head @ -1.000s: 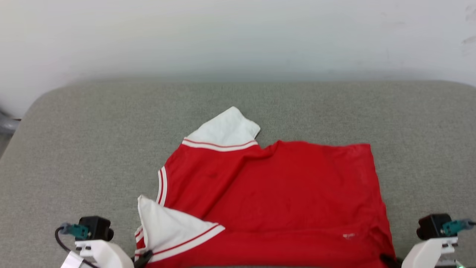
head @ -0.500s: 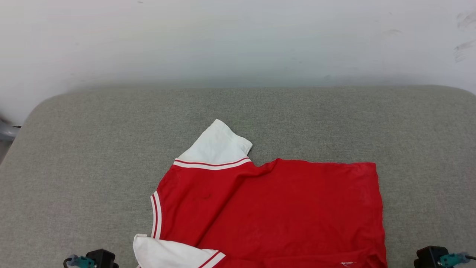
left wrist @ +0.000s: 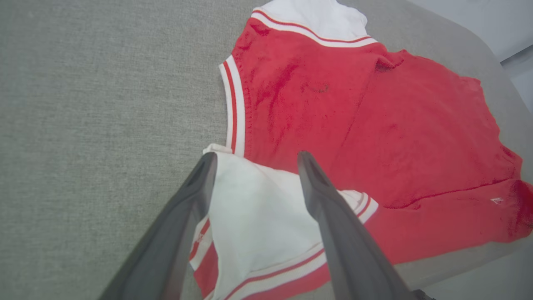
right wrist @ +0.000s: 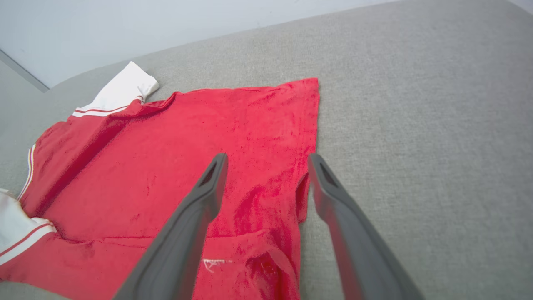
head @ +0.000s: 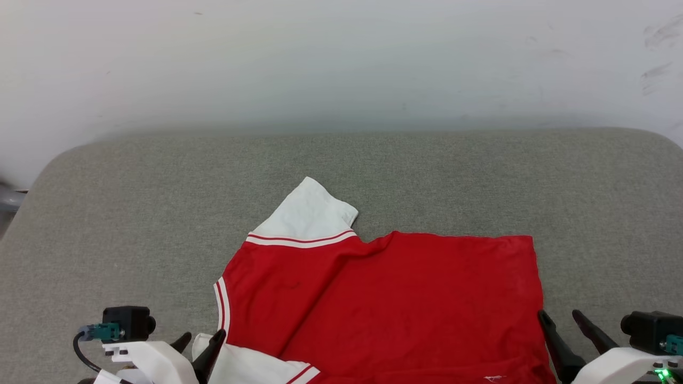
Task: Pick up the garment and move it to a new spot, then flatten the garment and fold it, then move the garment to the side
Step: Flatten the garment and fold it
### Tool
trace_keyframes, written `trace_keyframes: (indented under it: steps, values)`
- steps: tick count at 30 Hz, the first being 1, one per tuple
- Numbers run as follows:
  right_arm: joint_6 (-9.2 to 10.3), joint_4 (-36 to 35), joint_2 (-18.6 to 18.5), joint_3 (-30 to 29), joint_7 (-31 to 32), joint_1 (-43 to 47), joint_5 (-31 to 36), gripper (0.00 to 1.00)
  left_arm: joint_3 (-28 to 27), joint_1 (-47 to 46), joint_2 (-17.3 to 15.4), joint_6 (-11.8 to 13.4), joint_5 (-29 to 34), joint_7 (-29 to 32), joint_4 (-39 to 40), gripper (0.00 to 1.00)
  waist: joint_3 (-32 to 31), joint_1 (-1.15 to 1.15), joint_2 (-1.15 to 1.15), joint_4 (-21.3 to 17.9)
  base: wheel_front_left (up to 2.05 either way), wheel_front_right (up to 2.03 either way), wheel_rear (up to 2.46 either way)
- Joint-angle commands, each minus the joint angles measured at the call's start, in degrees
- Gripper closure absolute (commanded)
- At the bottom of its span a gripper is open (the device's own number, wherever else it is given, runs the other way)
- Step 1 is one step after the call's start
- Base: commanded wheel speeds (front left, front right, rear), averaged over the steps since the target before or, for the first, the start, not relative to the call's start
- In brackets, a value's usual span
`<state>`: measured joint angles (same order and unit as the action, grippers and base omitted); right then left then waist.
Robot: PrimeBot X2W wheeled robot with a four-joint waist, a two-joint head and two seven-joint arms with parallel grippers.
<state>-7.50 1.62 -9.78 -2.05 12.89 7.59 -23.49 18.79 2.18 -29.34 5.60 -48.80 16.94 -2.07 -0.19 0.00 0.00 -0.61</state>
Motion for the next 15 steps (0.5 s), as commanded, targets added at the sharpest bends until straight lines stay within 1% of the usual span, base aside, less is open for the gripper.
trace_keyframes:
  steps: [1,8,12,15]
  values:
    - [0.03,-0.4,0.4,0.0,-0.4,-0.5,0.4,0.00,-0.2,-0.8,0.2,0.1,0.4,-0.6,0.1,0.00,0.0,0.00,0.00,-0.1,0.00,0.00,0.00]
    - [0.03,-4.1,2.6,-2.5,-6.3,-3.2,5.8,0.00,-1.0,-5.9,1.5,-0.2,6.1,-10.3,0.8,0.00,1.8,0.00,0.00,-0.6,0.00,0.00,0.00]
    - [0.03,-6.9,3.6,-3.6,-7.5,-5.4,7.8,0.00,-1.7,-9.3,2.4,-0.1,8.9,-15.7,0.4,0.00,5.0,0.00,0.00,-1.2,0.00,0.00,0.00]
    - [0.03,-9.0,4.2,-3.7,-7.8,-7.4,9.2,0.00,-1.9,-12.3,3.0,-0.5,10.2,-18.5,-0.8,0.00,8.3,0.00,0.00,-2.0,0.00,0.00,0.00]
